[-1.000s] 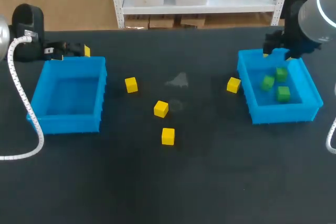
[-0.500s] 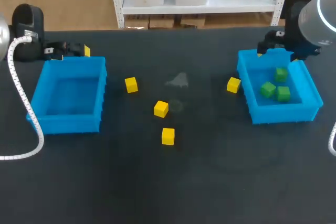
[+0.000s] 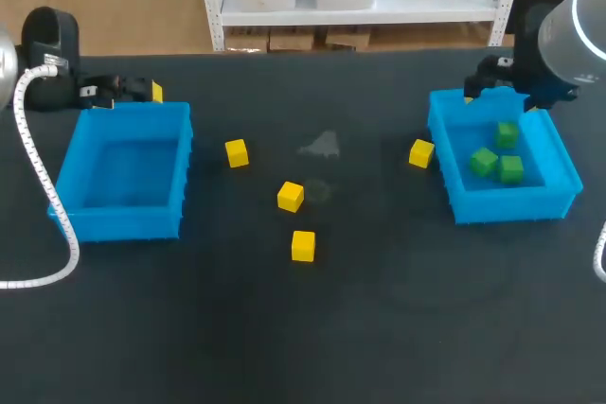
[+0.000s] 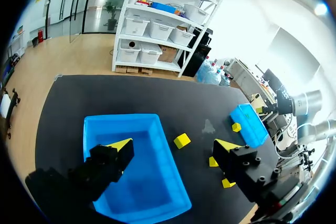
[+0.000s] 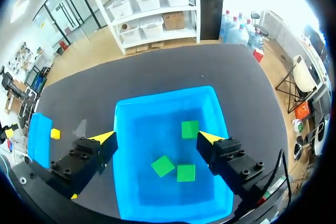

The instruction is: Put the green cubes in the right bin and the yellow cubes in the left bin.

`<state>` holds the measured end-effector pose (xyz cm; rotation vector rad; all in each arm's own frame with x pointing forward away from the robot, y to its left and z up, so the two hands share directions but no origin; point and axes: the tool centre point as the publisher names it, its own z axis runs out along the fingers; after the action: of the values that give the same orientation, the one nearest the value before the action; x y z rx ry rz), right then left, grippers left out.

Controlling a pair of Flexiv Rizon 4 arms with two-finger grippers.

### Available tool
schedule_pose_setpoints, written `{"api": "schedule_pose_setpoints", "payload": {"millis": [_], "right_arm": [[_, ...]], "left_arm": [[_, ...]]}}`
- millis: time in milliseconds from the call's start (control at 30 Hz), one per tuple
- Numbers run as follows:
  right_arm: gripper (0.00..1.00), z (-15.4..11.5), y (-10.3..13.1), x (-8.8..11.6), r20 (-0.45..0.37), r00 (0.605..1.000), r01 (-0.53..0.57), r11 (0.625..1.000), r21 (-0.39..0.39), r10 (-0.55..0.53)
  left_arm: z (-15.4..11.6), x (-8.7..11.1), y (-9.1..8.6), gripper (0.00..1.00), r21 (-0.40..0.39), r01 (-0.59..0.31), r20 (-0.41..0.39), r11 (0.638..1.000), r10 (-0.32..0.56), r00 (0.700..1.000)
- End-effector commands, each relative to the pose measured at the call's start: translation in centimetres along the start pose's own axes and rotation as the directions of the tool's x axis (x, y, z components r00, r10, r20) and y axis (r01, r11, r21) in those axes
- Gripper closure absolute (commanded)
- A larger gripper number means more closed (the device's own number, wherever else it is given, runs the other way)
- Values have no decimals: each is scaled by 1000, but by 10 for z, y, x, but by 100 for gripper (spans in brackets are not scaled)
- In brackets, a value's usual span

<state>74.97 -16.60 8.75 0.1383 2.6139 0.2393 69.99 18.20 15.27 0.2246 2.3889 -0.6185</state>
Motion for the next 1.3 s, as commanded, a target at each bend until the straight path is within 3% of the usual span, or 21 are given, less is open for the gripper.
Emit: {"api": "schedule_pose_setpoints", "payload": {"millis": [33, 167, 400, 700, 933, 1100, 1167, 1300], "right_arm": [[0, -1, 0, 2, 7, 1000, 0, 1000, 2, 0], [0, -1, 0, 2, 7, 1000, 0, 1000, 2, 0], [0, -1, 0, 2, 7, 1000, 0, 1000, 2, 0], [0, -1, 0, 2, 7, 1000, 0, 1000, 2, 0], [0, -1, 0, 2, 7, 1000, 0, 1000, 2, 0], [0, -1, 0, 2, 7, 1000, 0, 1000, 2, 0], [0, -1, 0, 2, 7, 1000, 0, 1000, 2, 0], [0, -1, 0, 2, 7, 1000, 0, 1000, 2, 0]], "left_arm": [[5, 1, -1, 0, 12, -57, -7, 998, 57, 998], [16, 3, -19, 0, 53, -212, -65, 976, 216, 974], [31, 11, -37, 0, 94, -369, -123, 925, 379, 917], [59, 27, -61, 0, 146, -557, -214, 817, 576, 789], [78, 32, -86, 0, 202, -635, -253, 746, 666, 702], [88, 46, -92, 0, 237, -665, -313, 709, 703, 638], [91, 53, -93, 0, 257, -689, -321, 677, 733, 600], [101, 65, -97, 0, 266, -701, -355, 661, 744, 566]]}}
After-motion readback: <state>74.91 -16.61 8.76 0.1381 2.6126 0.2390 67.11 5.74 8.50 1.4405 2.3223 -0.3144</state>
